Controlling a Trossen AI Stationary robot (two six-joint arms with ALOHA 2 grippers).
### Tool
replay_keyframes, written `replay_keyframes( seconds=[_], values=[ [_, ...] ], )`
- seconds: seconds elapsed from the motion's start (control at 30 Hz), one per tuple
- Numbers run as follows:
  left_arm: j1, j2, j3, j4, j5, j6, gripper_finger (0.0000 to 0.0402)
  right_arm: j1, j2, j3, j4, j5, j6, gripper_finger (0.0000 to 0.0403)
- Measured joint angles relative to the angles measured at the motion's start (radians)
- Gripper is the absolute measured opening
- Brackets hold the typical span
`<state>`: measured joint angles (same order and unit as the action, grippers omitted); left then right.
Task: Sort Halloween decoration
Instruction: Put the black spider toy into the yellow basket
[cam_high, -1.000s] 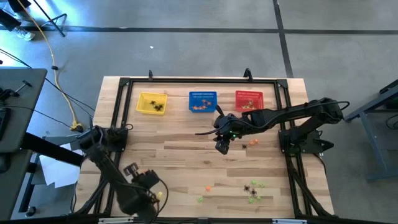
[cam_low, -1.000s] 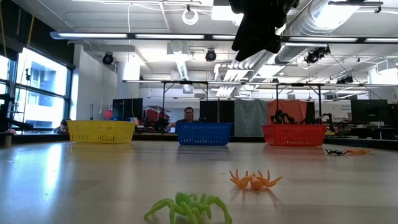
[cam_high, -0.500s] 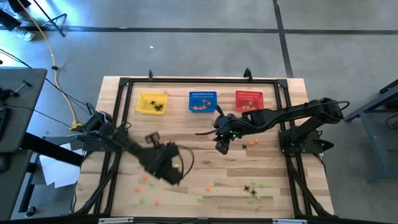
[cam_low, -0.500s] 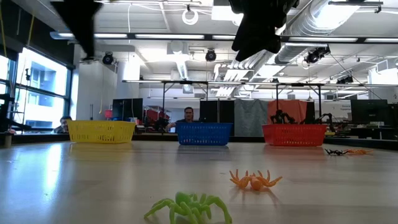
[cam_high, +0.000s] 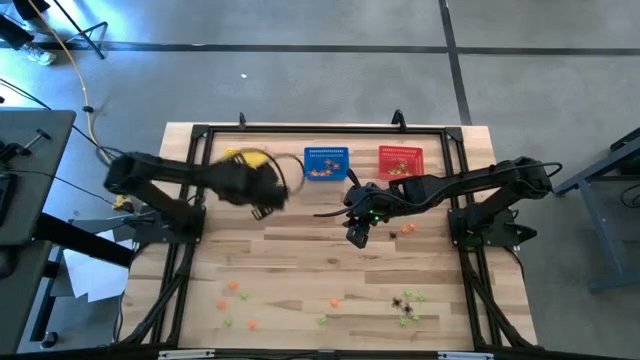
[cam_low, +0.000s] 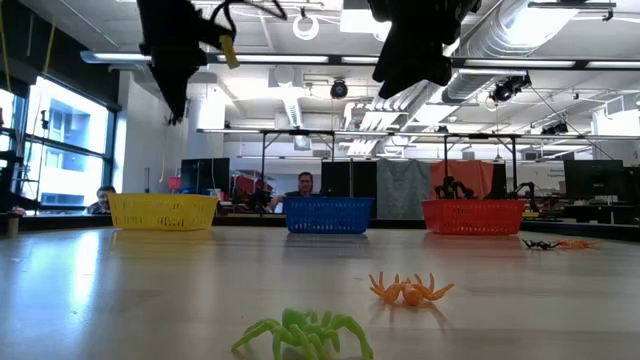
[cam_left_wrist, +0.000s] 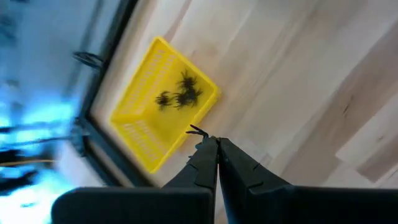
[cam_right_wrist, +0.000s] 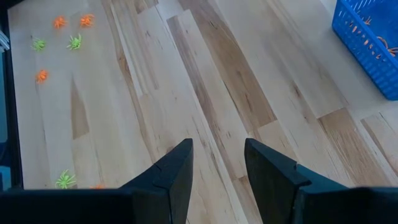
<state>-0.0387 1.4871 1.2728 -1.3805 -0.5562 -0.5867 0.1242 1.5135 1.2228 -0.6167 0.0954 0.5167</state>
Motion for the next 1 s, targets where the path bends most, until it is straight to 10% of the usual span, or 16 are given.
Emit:
replay_keyframes(
  seconds=[0.57, 1.0],
  values=[
    [0.495, -0.309, -0.321, 0.504, 0.098, 0.332, 0.0000, 0.000, 0.000, 0.000, 0.000, 0.000, 0.000, 0.0142],
    [0.591, -0.309, -0.345, 0.540, 0.180, 0.397, 0.0000, 0.000, 0.000, 0.000, 0.000, 0.000, 0.000, 0.0142]
  ],
)
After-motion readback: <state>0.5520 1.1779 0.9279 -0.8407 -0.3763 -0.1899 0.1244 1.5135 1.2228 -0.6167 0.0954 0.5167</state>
